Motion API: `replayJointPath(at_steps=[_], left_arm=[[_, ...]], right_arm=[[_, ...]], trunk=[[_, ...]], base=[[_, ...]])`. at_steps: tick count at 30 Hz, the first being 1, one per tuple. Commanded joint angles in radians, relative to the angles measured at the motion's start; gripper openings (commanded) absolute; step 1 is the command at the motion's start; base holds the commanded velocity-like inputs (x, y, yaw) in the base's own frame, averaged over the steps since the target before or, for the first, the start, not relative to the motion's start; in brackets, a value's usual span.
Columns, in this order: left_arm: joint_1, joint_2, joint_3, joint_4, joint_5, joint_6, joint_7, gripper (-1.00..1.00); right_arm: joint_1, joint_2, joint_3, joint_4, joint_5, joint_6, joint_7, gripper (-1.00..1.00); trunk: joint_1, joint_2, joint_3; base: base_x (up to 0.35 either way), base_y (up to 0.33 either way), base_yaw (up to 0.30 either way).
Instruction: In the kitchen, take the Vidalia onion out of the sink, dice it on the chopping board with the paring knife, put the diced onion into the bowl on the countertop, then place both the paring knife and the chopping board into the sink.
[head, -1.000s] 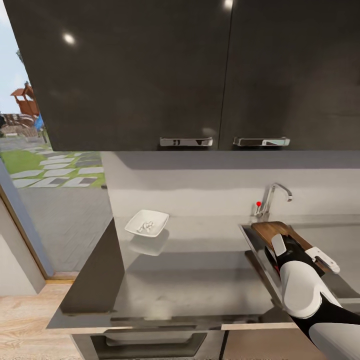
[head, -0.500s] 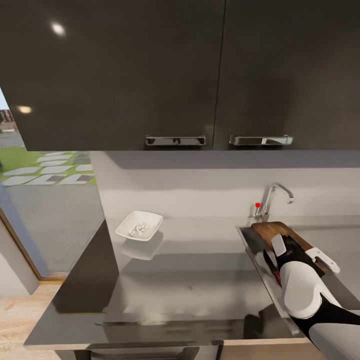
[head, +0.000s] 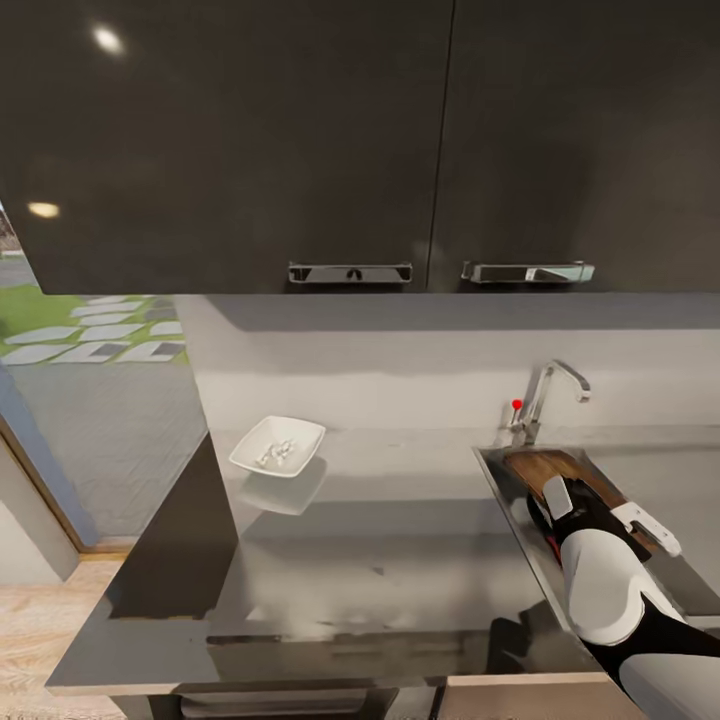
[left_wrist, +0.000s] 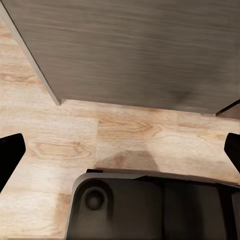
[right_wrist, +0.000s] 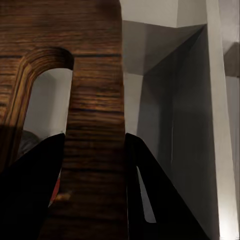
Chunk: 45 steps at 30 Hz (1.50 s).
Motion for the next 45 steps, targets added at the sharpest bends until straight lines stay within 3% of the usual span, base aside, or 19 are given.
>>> replayJointPath(at_steps=[1, 11, 15, 18, 19, 20, 22, 40, 45], left_arm=[[0.0, -0.001, 0.001, -0.001, 0.007, 0.0, -0.004, 1.0], [0.0, -0.001, 0.001, -0.001, 0.007, -0.001, -0.004, 1.0], [0.0, -0.001, 0.001, -0.001, 0.007, -0.001, -0.004, 1.0], [0.0, -0.001, 0.001, -0.001, 0.007, -0.001, -0.004, 1.0], [0.0, -0.001, 0.001, -0.001, 0.007, -0.001, -0.004, 1.0], [0.0, -0.001, 0.001, -0.001, 0.007, -0.001, -0.004, 1.0], [0.0, -0.001, 0.001, -0.001, 0.007, -0.001, -0.004, 1.0], [0.0, -0.001, 0.001, -0.001, 0.007, -0.001, -0.004, 1.0], [0.0, -0.001, 0.001, -0.001, 0.007, -0.001, -0.004, 1.0]], right_arm=[[0.002, 0.0, -0.002, -0.001, 0.013, 0.009, -0.001, -1.0], [0.018, -0.001, -0.005, -0.001, 0.013, -0.018, 0.056, -1.0], [0.021, -0.016, -0.007, 0.009, 0.013, -0.016, 0.074, -1.0], [0.022, -0.065, -0.008, 0.103, 0.009, -0.013, 0.092, -1.0], [0.021, -0.09, -0.008, 0.146, 0.008, -0.013, 0.1, -1.0], [0.021, -0.133, -0.01, 0.217, 0.005, -0.013, 0.11, -1.0], [0.021, -0.147, -0.01, 0.238, 0.004, -0.012, 0.112, -1.0], [0.021, -0.152, -0.009, 0.264, 0.002, -0.011, 0.114, -1.0], [0.021, -0.153, -0.008, 0.264, -0.095, -0.015, 0.116, -1.0]], trunk=[[0.001, -0.003, -0.004], [0.001, -0.003, -0.012], [0.001, -0.003, -0.013], [0.001, -0.003, -0.013], [0.001, -0.003, -0.013], [0.001, -0.003, -0.013], [0.001, -0.003, -0.013], [0.001, -0.003, -0.013], [0.001, -0.003, -0.013]], base=[[0.0, 0.0, 0.0], [0.0, 0.0, 0.0], [0.0, 0.0, 0.0], [0.0, 0.0, 0.0], [0.0, 0.0, 0.0], [0.0, 0.0, 0.0], [0.0, 0.0, 0.0], [0.007, 0.0, 0.0], [0.03, 0.0, 0.0]])
